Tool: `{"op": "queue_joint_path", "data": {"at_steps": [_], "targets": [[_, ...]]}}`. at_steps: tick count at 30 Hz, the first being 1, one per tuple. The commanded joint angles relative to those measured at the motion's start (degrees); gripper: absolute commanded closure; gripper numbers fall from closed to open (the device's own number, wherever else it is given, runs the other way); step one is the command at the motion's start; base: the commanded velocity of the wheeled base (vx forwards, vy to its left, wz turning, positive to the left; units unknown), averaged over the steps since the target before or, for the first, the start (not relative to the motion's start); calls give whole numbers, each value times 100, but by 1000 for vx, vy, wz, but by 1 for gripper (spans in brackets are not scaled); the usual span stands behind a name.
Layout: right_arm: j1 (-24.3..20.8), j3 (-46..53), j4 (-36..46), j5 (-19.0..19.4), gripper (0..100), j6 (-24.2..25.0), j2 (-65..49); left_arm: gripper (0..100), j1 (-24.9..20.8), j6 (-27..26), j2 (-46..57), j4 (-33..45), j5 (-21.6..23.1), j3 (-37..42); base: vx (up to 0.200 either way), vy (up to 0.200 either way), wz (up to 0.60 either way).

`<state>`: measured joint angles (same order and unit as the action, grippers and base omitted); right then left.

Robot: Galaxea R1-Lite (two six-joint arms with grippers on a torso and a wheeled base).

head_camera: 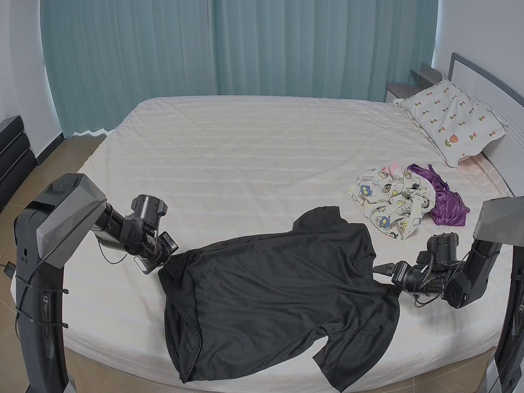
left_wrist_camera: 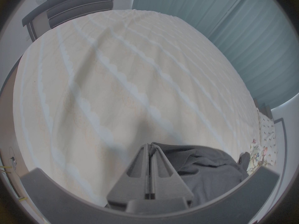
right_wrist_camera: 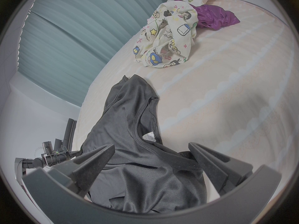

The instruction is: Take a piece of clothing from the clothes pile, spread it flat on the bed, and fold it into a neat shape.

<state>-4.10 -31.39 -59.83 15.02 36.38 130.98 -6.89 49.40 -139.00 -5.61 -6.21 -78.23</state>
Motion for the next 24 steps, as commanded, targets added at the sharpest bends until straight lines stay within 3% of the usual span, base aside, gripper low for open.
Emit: {"op": "queue_joint_path", "data": {"at_steps": [1,8,11,14,20,21,24], "targets": [[5,1,-2,10,0,1,7,100,179,26,-13,-19,-12,-501,0,0,0],[-3,-7,-2,19,0,10,16,100,381,-35,-286,-2,-4,-1819,0,0,0],[-3,-7,-2,19,0,10,42,100,425,-440,-611,60,5,-2408,0,0,0],[-3,-7,-2,10,0,10,86,100,460,-818,-778,86,14,-2504,0,0,0],[-3,1,-11,10,0,1,165,100,443,-967,-1147,69,14,-2742,0,0,0],[-12,1,-11,10,0,1,174,0,443,-958,-1235,86,14,-2865,0,0,0],[-12,1,-11,10,0,1,174,0,443,-932,-1402,86,-39,-3128,0,0,0]]}}
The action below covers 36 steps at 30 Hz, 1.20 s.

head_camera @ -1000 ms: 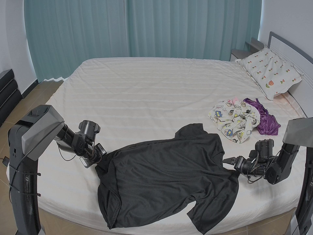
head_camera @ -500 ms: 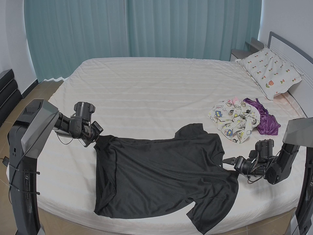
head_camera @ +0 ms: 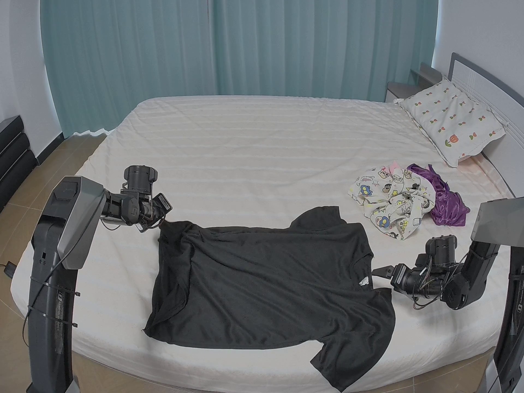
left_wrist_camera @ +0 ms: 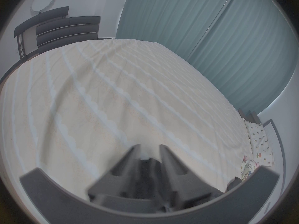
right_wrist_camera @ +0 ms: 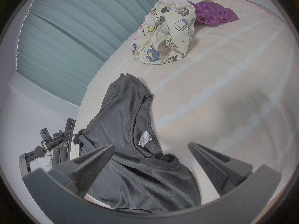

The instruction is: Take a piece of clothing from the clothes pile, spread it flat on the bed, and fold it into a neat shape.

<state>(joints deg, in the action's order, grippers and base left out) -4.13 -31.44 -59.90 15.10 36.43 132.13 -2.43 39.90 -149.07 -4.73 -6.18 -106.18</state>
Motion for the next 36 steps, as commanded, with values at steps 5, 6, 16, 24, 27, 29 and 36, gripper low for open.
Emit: {"op": "queue_joint_path", "data": {"at_steps": [5,6,16,24,27,29,36], "targets": [[-9,33,-4,1,0,-4,49,0,23,466,-369,7,-234,-500,0,0,0],[-9,41,-4,1,0,-4,41,0,23,475,-254,16,-234,-412,0,0,0],[-53,217,-267,-7,0,5,41,0,-223,510,1371,-353,741,2453,0,0,0],[-97,375,-645,-7,0,-4,49,0,-724,422,2013,-1751,565,4466,0,0,0],[-105,411,-654,-7,0,-4,41,0,-944,422,2066,-1759,249,4562,0,0,0],[-140,437,-672,-7,0,-4,41,0,-1085,431,2031,-1759,108,4571,0,0,0],[-167,455,-672,-7,0,-4,41,0,-1427,422,1881,-1751,47,4571,0,0,0]]}}
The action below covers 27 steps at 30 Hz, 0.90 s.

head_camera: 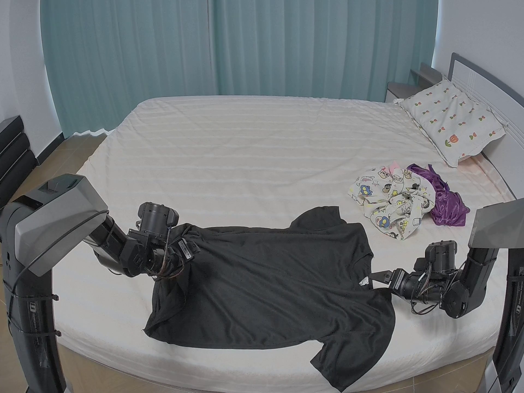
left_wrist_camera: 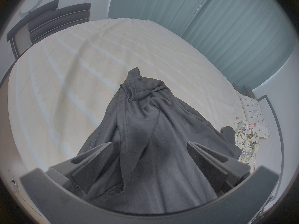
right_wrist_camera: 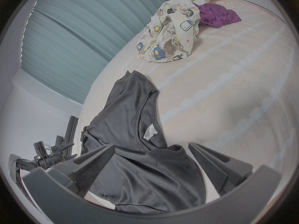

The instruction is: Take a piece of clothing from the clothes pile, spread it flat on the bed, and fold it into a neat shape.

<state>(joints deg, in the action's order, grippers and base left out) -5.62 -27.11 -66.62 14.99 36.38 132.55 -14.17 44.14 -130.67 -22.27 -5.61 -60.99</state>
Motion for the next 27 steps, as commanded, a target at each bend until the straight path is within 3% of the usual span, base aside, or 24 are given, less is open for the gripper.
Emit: {"op": "queue_joint_path", "data": {"at_steps": [1,9,12,27], "targets": [[-18,22,0,3,0,1,-1,0,-315,-11,33,4,-19,52,0,0,0],[-53,22,0,3,0,1,17,0,-464,-99,-160,4,-204,61,0,0,0],[-53,31,0,3,0,1,17,0,-491,-494,-231,-5,-424,316,0,0,0],[-53,22,-9,3,0,1,61,0,-491,-837,-670,-49,-758,325,0,0,0]]}}
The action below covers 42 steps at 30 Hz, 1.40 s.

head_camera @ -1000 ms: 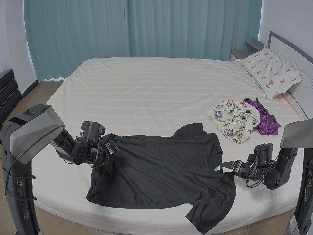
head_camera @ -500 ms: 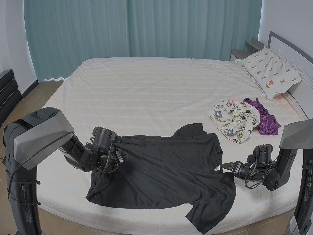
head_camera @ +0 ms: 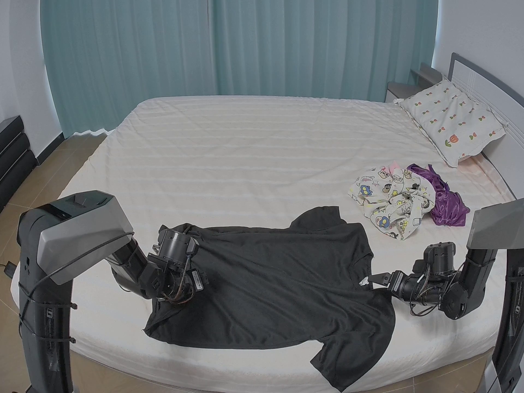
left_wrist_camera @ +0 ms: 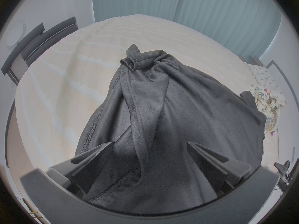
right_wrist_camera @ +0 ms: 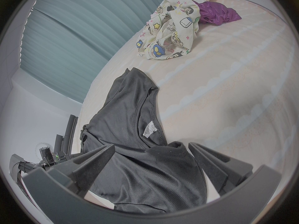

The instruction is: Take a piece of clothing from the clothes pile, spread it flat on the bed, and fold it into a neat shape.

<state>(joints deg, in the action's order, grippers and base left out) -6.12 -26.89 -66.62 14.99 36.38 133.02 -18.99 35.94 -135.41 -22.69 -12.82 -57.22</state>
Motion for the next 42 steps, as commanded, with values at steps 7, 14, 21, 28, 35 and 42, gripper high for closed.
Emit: {"op": "queue_joint_path", "data": {"at_steps": [7,14,21,28,35,42], "targets": [[6,0,0,3,0,1,13,100,62,-96,-91,36,-97,-26,0,0,0],[6,0,-9,3,0,1,13,100,308,-148,384,159,-159,194,0,0,0],[6,9,-9,3,0,1,13,100,704,-228,533,230,-133,317,0,0,0],[14,9,-9,3,0,1,13,100,1161,-228,824,230,61,519,0,0,0],[14,9,0,3,0,1,22,100,1855,-263,999,203,896,704,0,0,0],[14,9,-9,3,0,1,57,100,2286,-236,894,168,1572,642,0,0,0]]}}
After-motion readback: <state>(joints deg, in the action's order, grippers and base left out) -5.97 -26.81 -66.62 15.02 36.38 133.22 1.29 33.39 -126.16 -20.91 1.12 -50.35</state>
